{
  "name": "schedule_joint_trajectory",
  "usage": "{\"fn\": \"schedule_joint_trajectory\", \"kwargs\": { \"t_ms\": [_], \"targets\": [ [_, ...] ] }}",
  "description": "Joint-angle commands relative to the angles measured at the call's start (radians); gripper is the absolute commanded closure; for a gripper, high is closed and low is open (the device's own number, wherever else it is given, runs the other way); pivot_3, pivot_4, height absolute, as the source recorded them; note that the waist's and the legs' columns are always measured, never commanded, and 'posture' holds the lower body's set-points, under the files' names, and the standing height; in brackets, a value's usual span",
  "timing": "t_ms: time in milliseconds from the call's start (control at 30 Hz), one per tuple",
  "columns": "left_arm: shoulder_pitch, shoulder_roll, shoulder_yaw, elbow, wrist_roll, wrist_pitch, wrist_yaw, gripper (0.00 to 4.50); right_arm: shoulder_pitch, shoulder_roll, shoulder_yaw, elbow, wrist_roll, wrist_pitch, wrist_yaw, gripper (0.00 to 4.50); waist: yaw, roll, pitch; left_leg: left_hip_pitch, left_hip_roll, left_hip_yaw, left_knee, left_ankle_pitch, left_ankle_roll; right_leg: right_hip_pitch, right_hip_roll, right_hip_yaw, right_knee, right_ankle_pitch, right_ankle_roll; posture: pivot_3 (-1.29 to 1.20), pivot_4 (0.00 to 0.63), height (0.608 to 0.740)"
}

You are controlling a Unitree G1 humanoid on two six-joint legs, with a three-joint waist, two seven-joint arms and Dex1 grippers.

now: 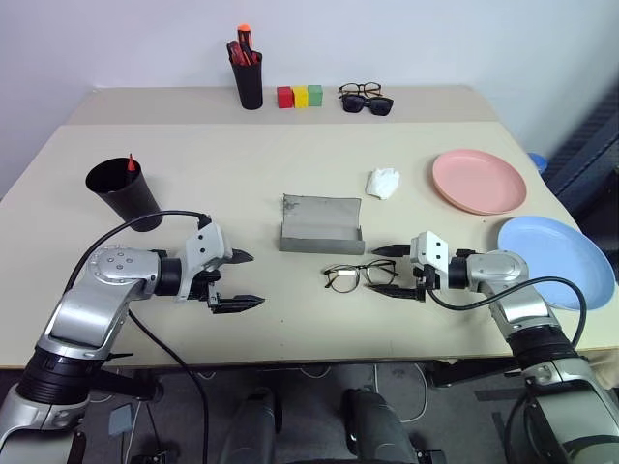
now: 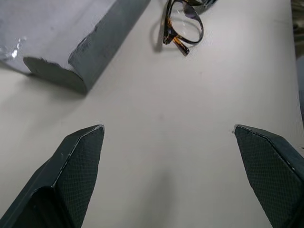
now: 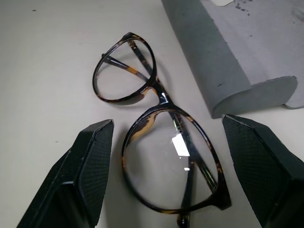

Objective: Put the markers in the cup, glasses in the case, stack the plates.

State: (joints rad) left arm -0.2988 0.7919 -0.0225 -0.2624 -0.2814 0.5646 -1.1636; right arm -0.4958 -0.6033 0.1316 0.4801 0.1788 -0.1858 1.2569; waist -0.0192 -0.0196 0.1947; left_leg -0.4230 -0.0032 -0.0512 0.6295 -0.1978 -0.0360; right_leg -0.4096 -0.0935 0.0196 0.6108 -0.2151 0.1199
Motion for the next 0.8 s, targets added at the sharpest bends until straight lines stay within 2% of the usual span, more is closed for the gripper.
{"fn": "schedule_joint_trajectory", "kwargs": {
  "t_ms": [33, 233, 300, 367, 433, 467, 533, 800],
  "targets": [
    [0.019, 0.022, 0.027, -0.044, -0.029, 0.01, 0.022, 0.02, -0.038, 0.017, -0.003, 0.013, 0.005, -0.023, 0.02, 0.78, -0.001, 0.0, 0.0, 0.0, 0.0, 0.0, 0.0, 0.0, 0.0, 0.0, 0.0, 0.0, 0.0, 0.0, 0.0, 0.0, 0.15, 0.74],
    [0.036, 0.032, 0.03, -0.06, -0.045, 0.018, 0.052, 0.02, -0.05, 0.027, 0.002, 0.026, 0.0, -0.028, 0.036, 0.78, 0.0, 0.0, 0.0, 0.0, 0.0, 0.0, 0.0, 0.0, 0.0, 0.0, 0.0, 0.0, 0.0, 0.0, 0.0, 0.0, 0.15, 0.74],
    [0.039, 0.035, 0.031, -0.062, -0.051, 0.02, 0.06, 0.0, -0.053, 0.028, 0.002, 0.034, -0.003, -0.029, 0.038, 1.33, 0.0, 0.0, 0.0, 0.0, 0.0, 0.0, 0.0, 0.0, 0.0, 0.0, 0.0, 0.0, 0.0, 0.0, 0.0, 0.0, 0.15, 0.74],
    [0.044, 0.038, 0.03, -0.064, -0.054, 0.019, 0.07, 0.0, -0.054, 0.025, -0.002, 0.038, -0.003, -0.027, 0.042, 2.1, 0.0, 0.0, 0.0, 0.0, 0.0, 0.0, 0.0, 0.0, 0.0, 0.0, 0.0, 0.0, 0.0, 0.0, 0.0, 0.0, 0.15, 0.74],
    [0.047, 0.041, 0.029, -0.065, -0.058, 0.018, 0.075, 0.0, -0.053, 0.021, -0.005, 0.04, -0.003, -0.027, 0.044, 3.08, -0.001, 0.0, 0.0, 0.001, 0.0, 0.0, 0.0, 0.0, 0.0, 0.0, 0.0, 0.0, 0.0, 0.0, 0.0, 0.0, 0.15, 0.74],
    [0.049, 0.042, 0.029, -0.065, -0.059, 0.018, 0.077, 0.0, -0.052, 0.021, -0.006, 0.039, -0.003, -0.027, 0.044, 3.73, -0.002, 0.0, 0.0, 0.001, 0.0, 0.0, 0.0, 0.0, 0.0, 0.0, 0.0, 0.0, 0.0, 0.0, 0.0, 0.0, 0.15, 0.74],
    [0.051, 0.044, 0.028, -0.067, -0.063, 0.018, 0.082, 0.0, -0.045, 0.017, -0.008, 0.031, -0.001, -0.025, 0.046, 4.48, -0.002, 0.0, 0.0, 0.003, 0.0, 0.0, -0.001, 0.0, 0.0, 0.001, 0.0, 0.0, 0.0, 0.0, 0.0, 0.0, 0.15, 0.74],
    [0.041, 0.039, 0.011, -0.051, -0.067, 0.009, 0.093, 0.0, -0.002, -0.006, -0.023, -0.041, 0.013, 0.021, 0.05, 4.48, 0.0, 0.0, 0.0, 0.004, 0.0, 0.001, -0.002, 0.0, 0.0, 0.002, 0.0, 0.0, 0.0, -0.002, -0.002, 0.0, 0.15, 0.74]
  ]
}}
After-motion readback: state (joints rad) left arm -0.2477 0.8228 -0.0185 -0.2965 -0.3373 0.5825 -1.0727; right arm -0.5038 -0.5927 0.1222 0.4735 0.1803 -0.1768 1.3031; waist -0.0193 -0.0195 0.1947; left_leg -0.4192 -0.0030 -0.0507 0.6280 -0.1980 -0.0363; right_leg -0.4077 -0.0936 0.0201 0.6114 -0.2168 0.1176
